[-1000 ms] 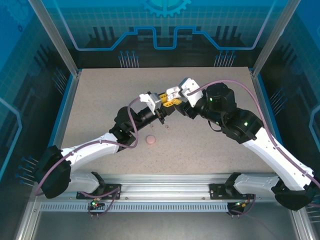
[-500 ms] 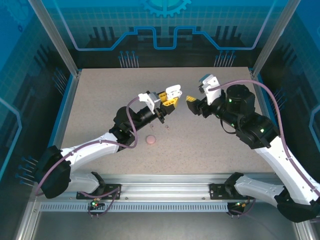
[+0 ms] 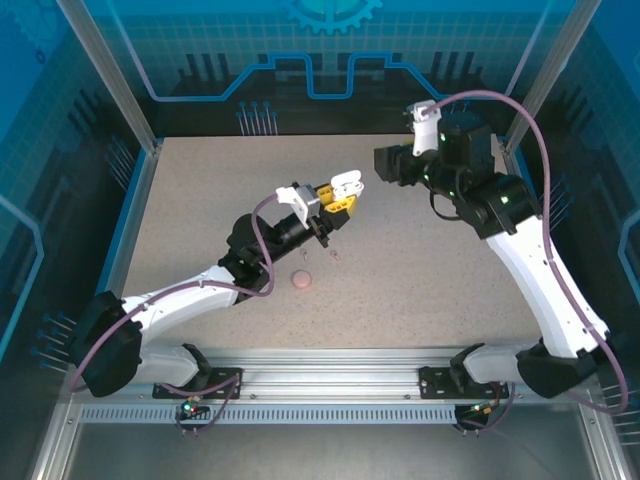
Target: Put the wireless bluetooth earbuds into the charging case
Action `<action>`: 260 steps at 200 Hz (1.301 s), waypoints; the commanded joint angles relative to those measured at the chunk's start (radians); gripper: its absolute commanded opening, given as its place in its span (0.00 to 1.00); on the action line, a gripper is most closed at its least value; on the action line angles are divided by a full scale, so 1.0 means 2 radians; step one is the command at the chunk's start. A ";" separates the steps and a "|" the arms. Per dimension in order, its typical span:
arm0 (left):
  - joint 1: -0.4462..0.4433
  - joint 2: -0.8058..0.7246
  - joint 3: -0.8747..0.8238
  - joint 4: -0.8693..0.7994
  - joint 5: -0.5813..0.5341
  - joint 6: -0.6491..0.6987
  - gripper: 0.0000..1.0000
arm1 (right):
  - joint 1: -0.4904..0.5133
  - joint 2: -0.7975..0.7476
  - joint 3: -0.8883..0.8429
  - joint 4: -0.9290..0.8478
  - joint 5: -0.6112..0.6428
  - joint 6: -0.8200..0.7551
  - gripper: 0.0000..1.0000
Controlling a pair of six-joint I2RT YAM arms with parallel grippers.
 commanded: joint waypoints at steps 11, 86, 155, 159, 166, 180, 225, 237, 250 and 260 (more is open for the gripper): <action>-0.002 -0.003 -0.014 0.034 0.027 -0.027 0.00 | -0.013 0.064 0.099 -0.096 -0.013 0.040 0.62; -0.002 0.003 -0.007 0.013 0.035 -0.032 0.00 | -0.015 0.214 0.273 -0.217 -0.093 0.030 0.57; -0.002 0.022 0.003 0.009 0.026 -0.032 0.00 | 0.022 0.202 0.245 -0.245 -0.081 0.003 0.50; -0.002 0.023 0.003 0.009 0.025 -0.032 0.00 | 0.024 0.198 0.240 -0.247 -0.080 0.002 0.50; -0.002 0.025 0.004 0.009 0.022 -0.031 0.00 | 0.028 0.191 0.231 -0.248 -0.079 0.000 0.50; -0.002 0.027 0.004 0.010 0.015 -0.029 0.00 | 0.037 0.175 0.206 -0.250 -0.077 -0.002 0.49; -0.001 0.030 0.008 0.007 0.001 -0.020 0.00 | 0.048 0.109 0.108 -0.230 -0.064 0.013 0.47; 0.000 0.031 0.008 0.007 0.000 -0.021 0.00 | 0.046 0.095 0.096 -0.224 -0.061 0.021 0.47; 0.000 0.032 0.008 0.007 -0.001 -0.020 0.00 | 0.042 0.085 0.089 -0.217 -0.064 0.027 0.47; 0.000 0.033 0.009 0.007 -0.002 -0.020 0.00 | 0.039 0.081 0.085 -0.213 -0.072 0.031 0.47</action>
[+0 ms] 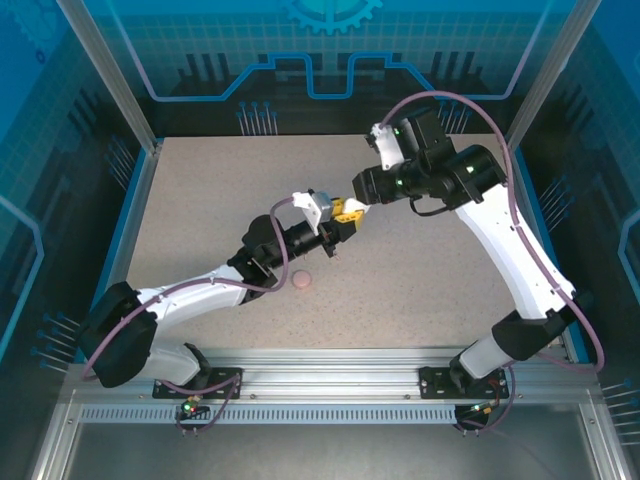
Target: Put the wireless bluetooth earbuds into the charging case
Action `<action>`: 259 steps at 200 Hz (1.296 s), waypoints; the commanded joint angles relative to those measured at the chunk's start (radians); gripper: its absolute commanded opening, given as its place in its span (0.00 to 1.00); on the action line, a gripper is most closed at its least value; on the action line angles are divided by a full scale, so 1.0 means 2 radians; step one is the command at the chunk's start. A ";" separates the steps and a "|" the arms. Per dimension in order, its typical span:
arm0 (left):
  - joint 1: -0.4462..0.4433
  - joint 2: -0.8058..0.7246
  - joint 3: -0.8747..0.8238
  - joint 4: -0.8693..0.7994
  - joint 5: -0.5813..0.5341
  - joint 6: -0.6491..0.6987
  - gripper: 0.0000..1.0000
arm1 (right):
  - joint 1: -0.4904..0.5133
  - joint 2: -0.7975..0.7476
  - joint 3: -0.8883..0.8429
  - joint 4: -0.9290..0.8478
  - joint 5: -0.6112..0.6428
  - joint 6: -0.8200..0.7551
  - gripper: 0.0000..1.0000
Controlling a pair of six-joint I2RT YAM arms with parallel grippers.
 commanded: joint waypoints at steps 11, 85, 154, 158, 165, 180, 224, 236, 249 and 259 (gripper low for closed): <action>0.002 0.000 0.018 0.037 -0.018 0.005 0.00 | -0.004 -0.014 -0.017 -0.005 -0.012 0.013 0.47; 0.003 0.023 0.026 0.002 -0.039 -0.022 0.00 | -0.102 -0.114 -0.122 0.086 0.056 0.117 0.56; 0.003 0.178 0.103 -0.093 -0.083 -0.214 0.00 | -0.152 -0.188 -0.311 0.144 0.089 0.176 0.59; 0.002 0.189 0.109 -0.098 -0.084 -0.229 0.00 | -0.152 -0.191 -0.317 0.147 0.087 0.178 0.60; 0.003 0.212 0.122 -0.103 -0.083 -0.257 0.00 | -0.154 -0.195 -0.328 0.149 0.087 0.182 0.60; 0.001 0.258 0.157 -0.124 -0.080 -0.303 0.00 | -0.154 -0.201 -0.346 0.156 0.077 0.189 0.60; -0.001 0.379 0.298 -0.249 -0.058 -0.410 0.00 | -0.154 -0.213 -0.383 0.171 0.063 0.200 0.60; -0.001 0.404 0.337 -0.284 -0.052 -0.423 0.00 | -0.154 -0.215 -0.386 0.172 0.060 0.200 0.60; -0.001 0.430 0.373 -0.314 -0.049 -0.437 0.00 | -0.154 -0.216 -0.386 0.173 0.056 0.197 0.60; 0.000 0.449 0.405 -0.336 -0.043 -0.444 0.00 | -0.154 -0.217 -0.386 0.174 0.055 0.196 0.60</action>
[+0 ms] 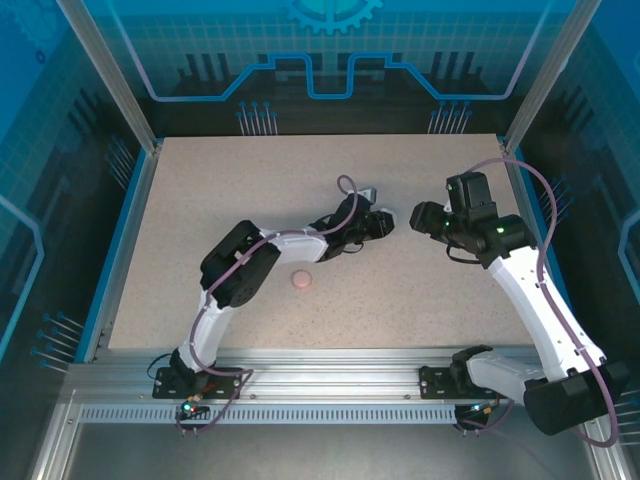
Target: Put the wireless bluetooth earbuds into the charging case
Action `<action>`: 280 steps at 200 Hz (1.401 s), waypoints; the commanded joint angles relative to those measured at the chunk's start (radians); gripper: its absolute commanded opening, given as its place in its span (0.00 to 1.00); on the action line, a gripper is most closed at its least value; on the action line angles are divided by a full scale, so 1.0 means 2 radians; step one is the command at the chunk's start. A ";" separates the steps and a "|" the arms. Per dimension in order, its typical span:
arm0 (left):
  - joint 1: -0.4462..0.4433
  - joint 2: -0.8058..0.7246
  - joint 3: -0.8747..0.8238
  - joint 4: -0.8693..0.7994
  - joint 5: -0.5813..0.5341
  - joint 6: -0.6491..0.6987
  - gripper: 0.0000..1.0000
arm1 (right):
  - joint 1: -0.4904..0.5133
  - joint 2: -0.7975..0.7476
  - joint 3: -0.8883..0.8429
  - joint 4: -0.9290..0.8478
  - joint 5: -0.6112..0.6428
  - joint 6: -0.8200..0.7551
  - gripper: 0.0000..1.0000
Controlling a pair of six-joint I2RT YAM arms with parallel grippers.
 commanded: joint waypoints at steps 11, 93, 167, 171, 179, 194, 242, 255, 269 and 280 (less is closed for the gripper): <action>0.001 0.057 0.105 -0.117 0.029 -0.057 0.00 | -0.006 -0.009 -0.005 0.017 -0.012 0.004 0.60; 0.004 0.174 0.341 -0.344 0.046 -0.037 0.20 | -0.007 -0.011 0.007 0.006 -0.021 -0.010 0.62; 0.017 0.161 0.360 -0.407 0.031 -0.014 0.59 | -0.007 -0.029 0.026 -0.018 -0.016 -0.014 0.71; 0.017 0.157 0.358 -0.410 0.028 -0.010 0.60 | -0.006 -0.030 0.027 -0.019 -0.016 -0.013 0.71; 0.018 0.145 0.352 -0.414 0.023 0.000 0.64 | -0.007 -0.033 0.029 -0.020 -0.016 -0.012 0.72; 0.022 0.116 0.331 -0.417 0.013 0.015 0.72 | -0.007 -0.039 0.030 -0.022 -0.016 -0.009 0.75; 0.052 -0.045 0.187 -0.379 -0.007 0.071 0.90 | -0.004 -0.047 0.016 -0.012 -0.017 0.009 0.77; 0.065 -0.104 0.131 -0.357 -0.013 0.081 0.98 | 0.000 -0.043 0.004 -0.003 -0.022 0.012 0.77; 0.080 -0.166 0.074 -0.336 -0.020 0.091 0.99 | 0.010 -0.027 -0.004 0.001 -0.023 0.015 0.77; 0.095 -0.208 0.038 -0.326 -0.024 0.099 0.99 | 0.027 -0.014 -0.010 0.005 -0.016 0.020 0.77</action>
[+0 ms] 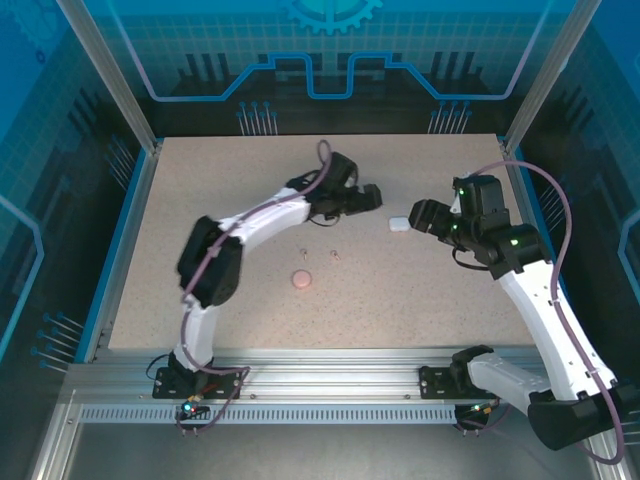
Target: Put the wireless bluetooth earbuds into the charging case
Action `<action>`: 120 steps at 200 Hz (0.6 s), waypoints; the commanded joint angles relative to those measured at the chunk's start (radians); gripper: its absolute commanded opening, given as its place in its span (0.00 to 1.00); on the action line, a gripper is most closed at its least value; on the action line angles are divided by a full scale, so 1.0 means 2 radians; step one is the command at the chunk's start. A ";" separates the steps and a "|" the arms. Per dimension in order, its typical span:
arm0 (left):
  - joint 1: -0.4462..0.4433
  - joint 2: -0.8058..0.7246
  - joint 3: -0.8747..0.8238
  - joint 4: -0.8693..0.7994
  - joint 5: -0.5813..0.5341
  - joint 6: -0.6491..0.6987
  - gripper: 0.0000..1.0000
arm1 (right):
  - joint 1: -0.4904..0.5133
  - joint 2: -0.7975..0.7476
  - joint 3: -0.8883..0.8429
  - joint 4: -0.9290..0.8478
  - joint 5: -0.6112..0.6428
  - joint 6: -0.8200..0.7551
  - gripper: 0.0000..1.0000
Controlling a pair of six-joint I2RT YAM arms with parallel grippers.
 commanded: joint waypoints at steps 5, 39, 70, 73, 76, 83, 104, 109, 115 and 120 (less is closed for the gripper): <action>0.031 -0.111 -0.080 0.038 -0.022 0.040 0.99 | 0.031 0.028 -0.020 0.015 0.006 0.018 0.77; 0.076 -0.217 -0.186 0.071 -0.043 0.041 0.99 | 0.110 0.089 -0.028 0.032 0.041 0.061 0.77; 0.121 -0.294 -0.296 0.143 -0.069 -0.012 0.99 | 0.183 0.174 0.009 0.044 0.057 0.099 0.77; 0.127 -0.300 -0.302 0.144 -0.065 -0.021 0.99 | 0.189 0.188 0.017 0.044 0.058 0.098 0.78; 0.132 -0.303 -0.306 0.143 -0.061 -0.027 0.99 | 0.195 0.199 0.024 0.044 0.060 0.096 0.78; 0.146 -0.308 -0.310 0.137 -0.048 -0.037 0.99 | 0.208 0.224 0.043 0.044 0.059 0.084 0.78; 0.180 -0.317 -0.312 0.121 -0.015 -0.050 0.99 | 0.231 0.314 0.109 0.029 0.051 0.024 0.78; 0.187 -0.319 -0.314 0.120 -0.008 -0.048 0.99 | 0.234 0.335 0.123 0.024 0.049 0.010 0.78; 0.195 -0.321 -0.314 0.119 0.000 -0.045 0.99 | 0.238 0.359 0.140 0.018 0.046 -0.001 0.78; 0.202 -0.322 -0.314 0.119 0.006 -0.041 0.99 | 0.240 0.377 0.152 0.016 0.041 -0.010 0.78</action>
